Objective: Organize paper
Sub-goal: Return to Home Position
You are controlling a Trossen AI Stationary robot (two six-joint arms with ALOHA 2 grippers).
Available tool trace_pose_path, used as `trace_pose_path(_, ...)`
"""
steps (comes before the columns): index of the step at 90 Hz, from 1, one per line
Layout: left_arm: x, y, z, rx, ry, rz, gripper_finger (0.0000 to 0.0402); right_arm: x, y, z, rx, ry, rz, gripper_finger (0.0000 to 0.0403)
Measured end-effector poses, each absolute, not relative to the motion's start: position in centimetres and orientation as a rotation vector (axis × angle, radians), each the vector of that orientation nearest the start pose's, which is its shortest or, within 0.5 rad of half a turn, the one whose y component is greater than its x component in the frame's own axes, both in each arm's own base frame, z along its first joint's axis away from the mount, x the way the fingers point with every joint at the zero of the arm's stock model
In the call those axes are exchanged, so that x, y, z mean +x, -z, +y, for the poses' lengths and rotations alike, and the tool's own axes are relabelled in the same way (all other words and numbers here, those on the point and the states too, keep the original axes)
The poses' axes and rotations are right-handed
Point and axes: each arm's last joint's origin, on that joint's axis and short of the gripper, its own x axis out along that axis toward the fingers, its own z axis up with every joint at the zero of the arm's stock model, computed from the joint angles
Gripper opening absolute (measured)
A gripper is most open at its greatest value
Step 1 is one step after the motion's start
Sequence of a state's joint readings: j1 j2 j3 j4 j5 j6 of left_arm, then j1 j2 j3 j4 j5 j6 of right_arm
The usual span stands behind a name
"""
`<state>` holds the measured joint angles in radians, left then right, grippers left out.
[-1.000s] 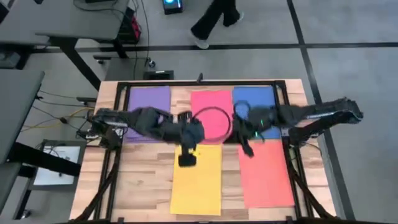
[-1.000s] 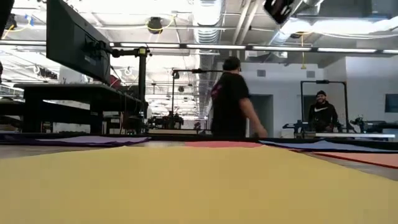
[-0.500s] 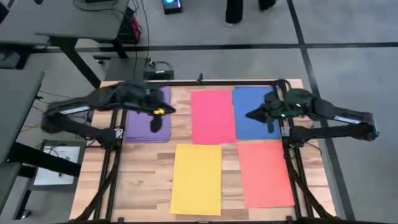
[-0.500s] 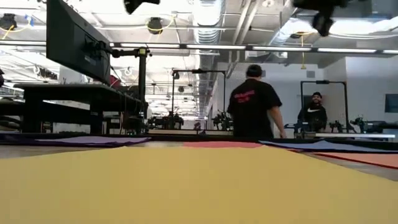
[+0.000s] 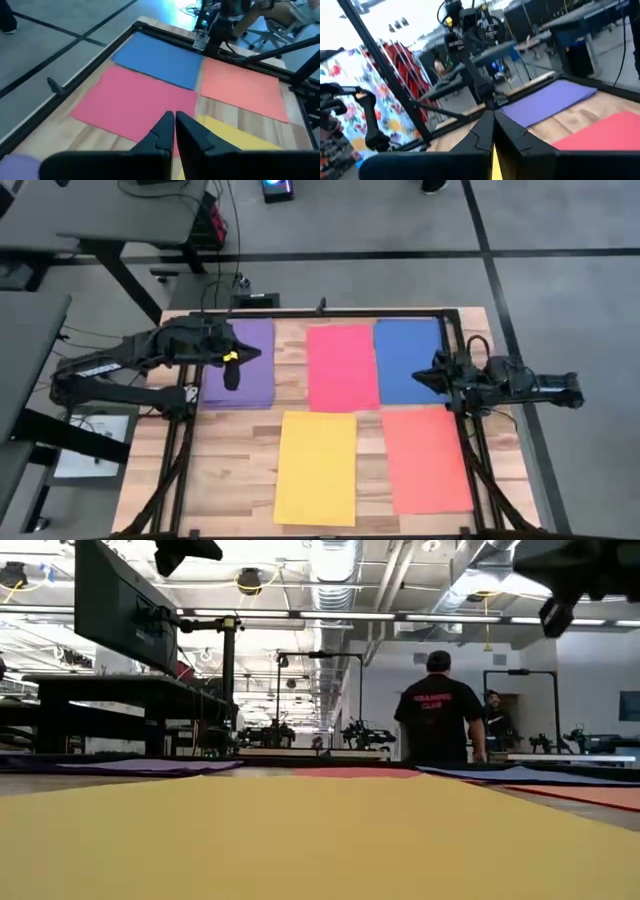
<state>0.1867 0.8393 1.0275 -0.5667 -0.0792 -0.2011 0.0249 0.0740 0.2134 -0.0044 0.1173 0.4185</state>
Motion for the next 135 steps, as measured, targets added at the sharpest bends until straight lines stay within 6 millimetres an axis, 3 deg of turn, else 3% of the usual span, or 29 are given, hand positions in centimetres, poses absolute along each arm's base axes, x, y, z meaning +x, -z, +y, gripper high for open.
trace_pose_path(23,18.1,-35.5,3.5,-0.314,-0.321,0.439,0.0,9.5,-18.6,-0.2,0.425,0.053,-0.227,0.0)
trace_pose_path(54,20.0,-33.8,3.1,-0.344,-0.313,0.552,0.0,9.7,-17.1,-0.4,0.391,0.122,-0.08,0.0)
trace_pose_path(101,20.1,-33.7,3.1,-0.325,-0.308,0.562,0.0,9.7,-17.2,-1.0,0.446,0.185,-0.109,0.0)
trace_pose_path(114,20.1,-33.7,3.1,-0.311,-0.304,0.564,0.0,9.6,-17.9,-1.0,0.378,0.166,-0.172,0.0)
trace_pose_path(135,20.1,-33.7,3.1,-0.309,-0.304,0.564,0.0,9.7,-16.9,-0.9,0.342,0.177,-0.074,0.0)
